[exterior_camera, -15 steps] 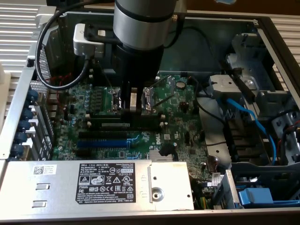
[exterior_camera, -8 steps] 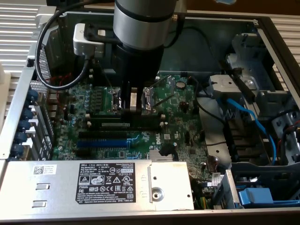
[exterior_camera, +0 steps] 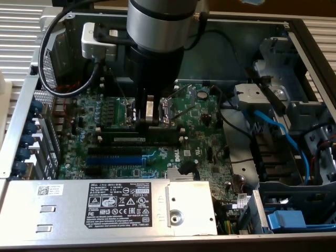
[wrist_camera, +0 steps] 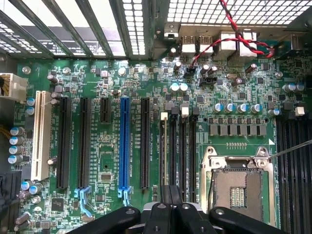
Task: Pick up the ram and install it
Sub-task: 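Press down the ram until it locks into place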
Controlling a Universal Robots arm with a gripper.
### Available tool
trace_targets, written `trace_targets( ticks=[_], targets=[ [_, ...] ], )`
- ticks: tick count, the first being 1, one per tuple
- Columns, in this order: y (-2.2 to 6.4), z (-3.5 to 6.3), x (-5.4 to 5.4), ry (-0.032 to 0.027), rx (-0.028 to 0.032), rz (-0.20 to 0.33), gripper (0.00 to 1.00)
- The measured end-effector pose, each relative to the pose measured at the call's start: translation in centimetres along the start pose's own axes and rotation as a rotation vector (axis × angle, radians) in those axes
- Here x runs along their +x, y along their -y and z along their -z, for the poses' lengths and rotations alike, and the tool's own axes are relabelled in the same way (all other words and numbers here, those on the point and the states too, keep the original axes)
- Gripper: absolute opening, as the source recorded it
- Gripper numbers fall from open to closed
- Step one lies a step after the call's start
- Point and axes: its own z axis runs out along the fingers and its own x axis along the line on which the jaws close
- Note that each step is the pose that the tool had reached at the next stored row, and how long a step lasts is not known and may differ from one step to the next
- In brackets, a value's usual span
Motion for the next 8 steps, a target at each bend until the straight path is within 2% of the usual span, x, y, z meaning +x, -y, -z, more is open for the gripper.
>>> trace_targets(
  ticks=[8],
  targets=[
    [-0.11, 1.17, 0.0, 0.0001, 0.0001, 0.000, 0.11]
  ],
)
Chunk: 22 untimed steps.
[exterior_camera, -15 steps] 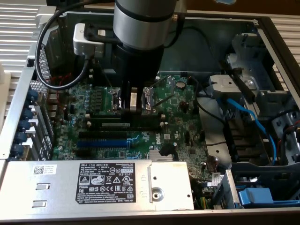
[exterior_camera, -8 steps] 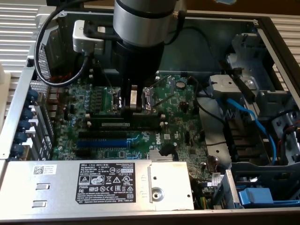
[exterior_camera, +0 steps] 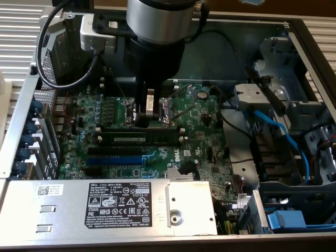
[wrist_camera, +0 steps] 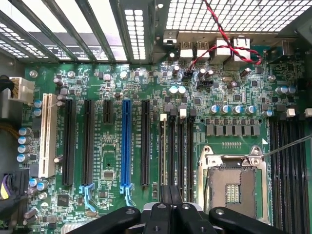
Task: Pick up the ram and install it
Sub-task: 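Press down the ram until it locks into place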
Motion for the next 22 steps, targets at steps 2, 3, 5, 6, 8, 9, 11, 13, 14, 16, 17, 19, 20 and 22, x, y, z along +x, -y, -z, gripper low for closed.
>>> trace_targets(
  ticks=[2, 3, 5, 6, 8, 9, 11, 13, 14, 16, 17, 19, 20, 22],
  targets=[
    [-0.03, 0.30, -0.01, -0.0001, 0.0000, 0.000, 0.11],
    [-0.04, 0.43, -0.01, -0.0002, -0.0001, 0.000, 0.11],
    [-0.06, 0.62, -0.02, -0.0001, 0.0000, 0.000, 0.11],
    [-0.06, 0.66, -0.02, 0.0000, 0.0000, 0.000, 0.11],
    [-0.06, 0.66, -0.02, 0.0001, 0.0000, 0.000, 0.11],
    [-0.06, 0.66, -0.02, 0.0001, 0.0001, 0.000, 0.11],
    [-0.06, 0.68, -0.02, -0.0001, 0.0000, 0.000, 0.11],
    [-0.07, 0.79, -0.02, -0.0005, -0.0002, 0.000, 0.11],
    [-0.08, 0.84, -0.02, -0.0001, -0.0001, 0.000, 0.11],
    [-0.09, 0.97, -0.03, -0.0002, -0.0001, 0.000, 0.11],
    [-0.09, 0.98, -0.03, 0.0001, 0.0001, 0.000, 0.11],
    [-0.09, 0.98, -0.03, 0.0002, 0.0001, 0.000, 0.11],
    [-0.09, 1.00, -0.03, -0.0001, -0.0001, 0.000, 0.11],
    [-0.09, 1.00, -0.03, -0.0001, 0.0000, 0.000, 0.11]
  ],
)
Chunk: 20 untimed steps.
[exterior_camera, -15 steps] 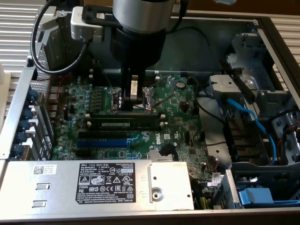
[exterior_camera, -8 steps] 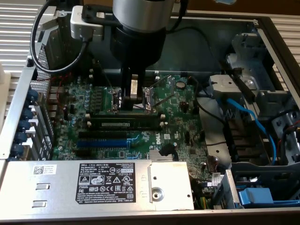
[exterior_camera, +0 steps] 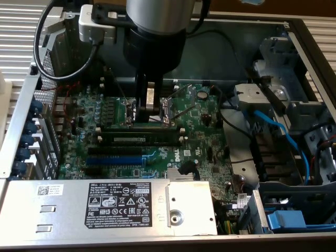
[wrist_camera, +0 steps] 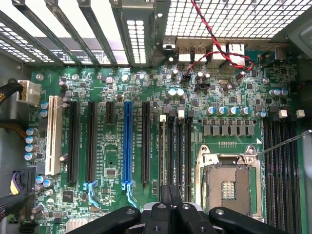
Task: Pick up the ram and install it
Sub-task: 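Press down the ram until it locks into place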
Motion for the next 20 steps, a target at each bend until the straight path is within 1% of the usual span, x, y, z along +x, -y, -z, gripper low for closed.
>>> trace_targets(
  ticks=[7, 13, 20],
  targets=[
    [0.03, 0.03, 0.00, -0.0006, 0.0000, 0.000, 0.11],
    [0.50, 0.19, -0.01, -0.0011, -0.0002, 0.005, 0.11],
    [0.85, 0.27, -0.02, -0.0017, -0.0003, 0.013, 0.11]
  ],
)
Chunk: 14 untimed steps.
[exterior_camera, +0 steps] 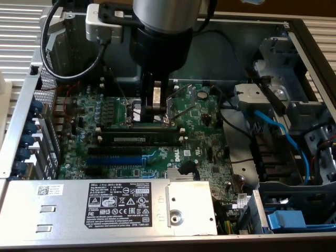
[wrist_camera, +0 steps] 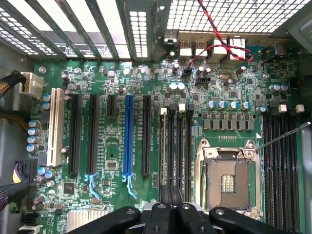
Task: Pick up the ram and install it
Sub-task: 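Press down the ram until it locks into place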
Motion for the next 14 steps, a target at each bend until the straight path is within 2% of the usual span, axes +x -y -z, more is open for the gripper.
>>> trace_targets(
  ticks=[14],
  targets=[
    [1.23, 0.23, 0.2, -0.0029, 0.0022, 0.032, 0.11]
  ],
)
